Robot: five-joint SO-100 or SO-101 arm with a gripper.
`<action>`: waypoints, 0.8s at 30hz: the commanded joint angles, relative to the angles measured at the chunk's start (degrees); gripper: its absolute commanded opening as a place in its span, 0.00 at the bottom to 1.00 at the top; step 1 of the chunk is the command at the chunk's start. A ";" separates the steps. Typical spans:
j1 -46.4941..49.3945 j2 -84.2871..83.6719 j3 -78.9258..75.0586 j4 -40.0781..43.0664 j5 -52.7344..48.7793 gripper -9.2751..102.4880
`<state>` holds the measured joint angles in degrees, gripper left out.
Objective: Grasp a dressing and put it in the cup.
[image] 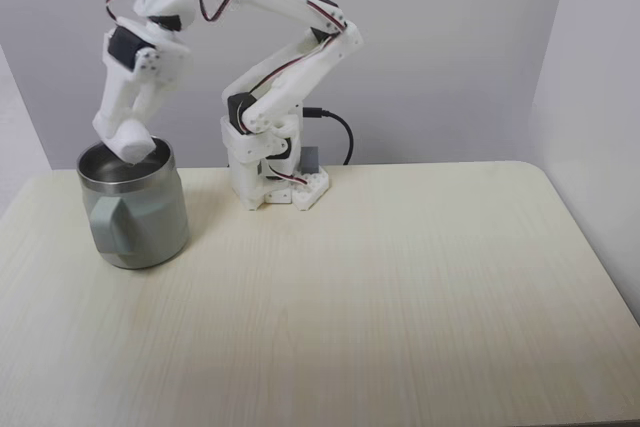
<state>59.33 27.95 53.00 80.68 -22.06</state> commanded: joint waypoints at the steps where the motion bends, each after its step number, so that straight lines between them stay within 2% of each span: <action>1: 1.05 -1.23 -0.18 -0.79 0.09 0.11; 5: 2.02 -1.32 0.53 -0.97 2.37 0.23; 8: 1.93 -1.32 1.58 -0.88 4.39 0.28; 14: 0.18 -0.70 2.20 1.05 4.31 0.29; 24: -0.88 3.43 1.93 -0.44 2.99 0.29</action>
<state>59.24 29.79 53.00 81.30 -18.19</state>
